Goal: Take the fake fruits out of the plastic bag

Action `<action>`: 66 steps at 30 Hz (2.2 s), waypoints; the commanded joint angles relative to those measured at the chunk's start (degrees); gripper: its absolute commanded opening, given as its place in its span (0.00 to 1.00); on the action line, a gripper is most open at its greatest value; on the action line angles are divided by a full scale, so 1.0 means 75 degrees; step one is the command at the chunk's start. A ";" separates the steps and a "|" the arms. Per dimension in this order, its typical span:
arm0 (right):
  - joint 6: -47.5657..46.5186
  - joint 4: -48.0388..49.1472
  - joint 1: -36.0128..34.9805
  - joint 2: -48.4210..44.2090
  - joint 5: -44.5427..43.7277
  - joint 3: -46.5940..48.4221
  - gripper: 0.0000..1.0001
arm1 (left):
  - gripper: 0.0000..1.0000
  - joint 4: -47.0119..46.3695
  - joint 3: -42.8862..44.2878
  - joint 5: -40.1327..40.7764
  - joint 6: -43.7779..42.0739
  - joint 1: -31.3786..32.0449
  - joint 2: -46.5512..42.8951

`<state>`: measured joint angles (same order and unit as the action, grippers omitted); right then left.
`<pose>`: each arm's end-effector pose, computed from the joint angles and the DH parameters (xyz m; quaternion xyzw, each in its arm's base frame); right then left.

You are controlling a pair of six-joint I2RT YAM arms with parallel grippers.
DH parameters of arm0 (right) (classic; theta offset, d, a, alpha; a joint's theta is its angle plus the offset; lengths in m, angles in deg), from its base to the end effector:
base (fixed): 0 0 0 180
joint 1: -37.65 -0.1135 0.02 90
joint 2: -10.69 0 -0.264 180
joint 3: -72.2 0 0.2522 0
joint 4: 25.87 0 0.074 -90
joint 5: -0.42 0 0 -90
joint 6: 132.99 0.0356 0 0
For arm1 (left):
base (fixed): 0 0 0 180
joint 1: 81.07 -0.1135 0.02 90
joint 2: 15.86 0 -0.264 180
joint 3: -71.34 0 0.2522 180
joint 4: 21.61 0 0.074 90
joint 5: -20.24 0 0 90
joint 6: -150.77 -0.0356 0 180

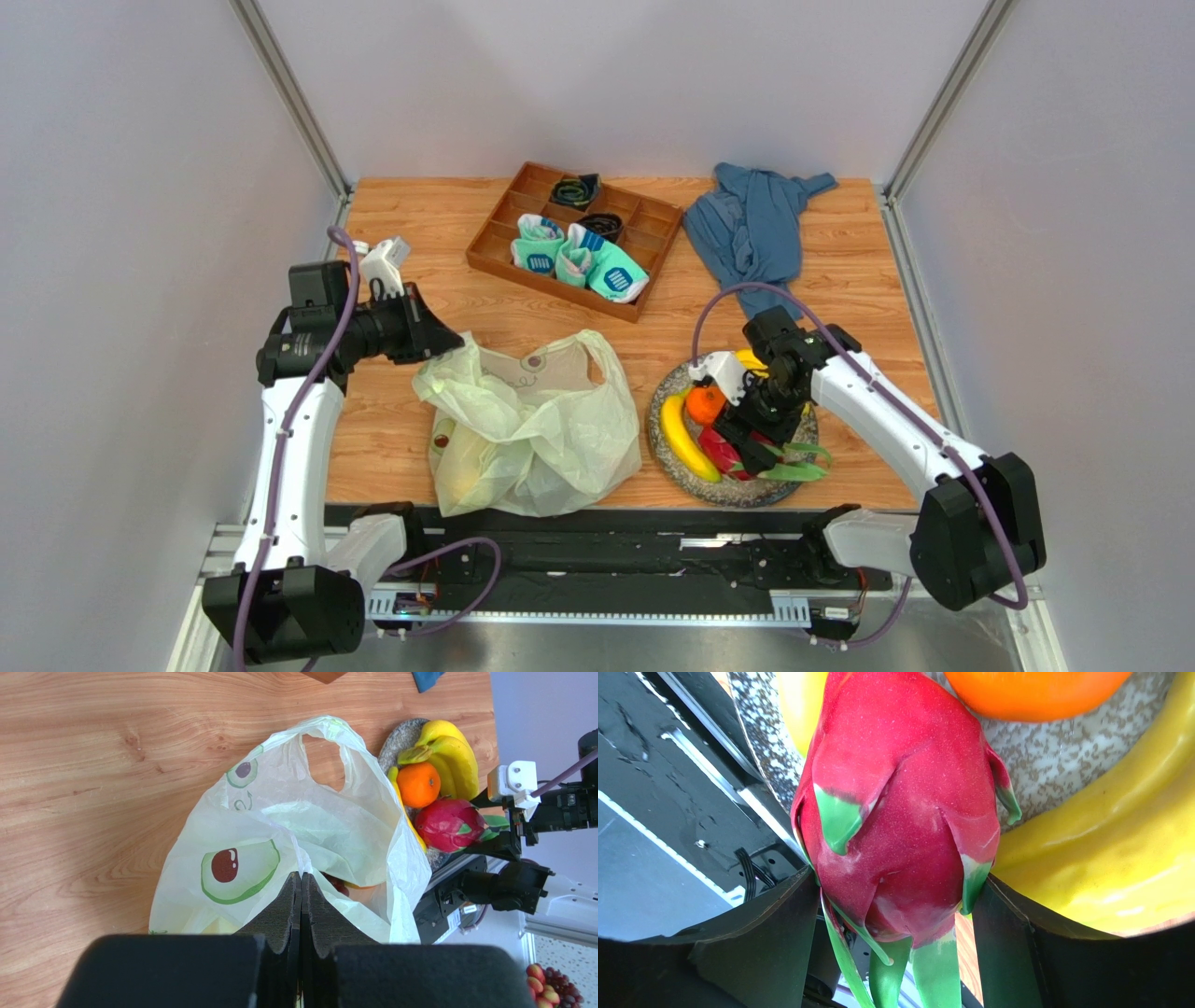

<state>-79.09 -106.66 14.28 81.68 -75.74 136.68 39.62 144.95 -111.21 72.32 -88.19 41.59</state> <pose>0.1708 0.0831 0.2261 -0.4947 0.8604 0.1171 0.0366 0.1927 0.0003 0.3349 -0.0068 0.8748 -0.3406 0.3445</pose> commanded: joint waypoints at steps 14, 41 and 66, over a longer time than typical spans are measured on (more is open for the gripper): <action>-0.1689 -0.2498 0.0035 0.1377 0.2067 0.1638 1.00 | 0.00 -0.0141 0.0093 -0.0063 -0.0145 -0.0048 0.0027; 0.3196 0.0569 -0.2696 0.6424 -0.1494 0.8190 1.00 | 0.00 0.0879 -0.0258 -0.0614 0.0007 -0.0048 -0.1144; 0.2164 0.1285 -0.2684 0.1895 0.0263 0.6039 0.00 | 0.00 0.3908 0.3952 -0.1750 -0.2710 -0.0036 0.0018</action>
<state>-60.18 -94.31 -4.35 100.91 -76.24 194.34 54.81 181.54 -119.50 60.19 -88.29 47.26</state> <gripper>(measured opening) 0.010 0.007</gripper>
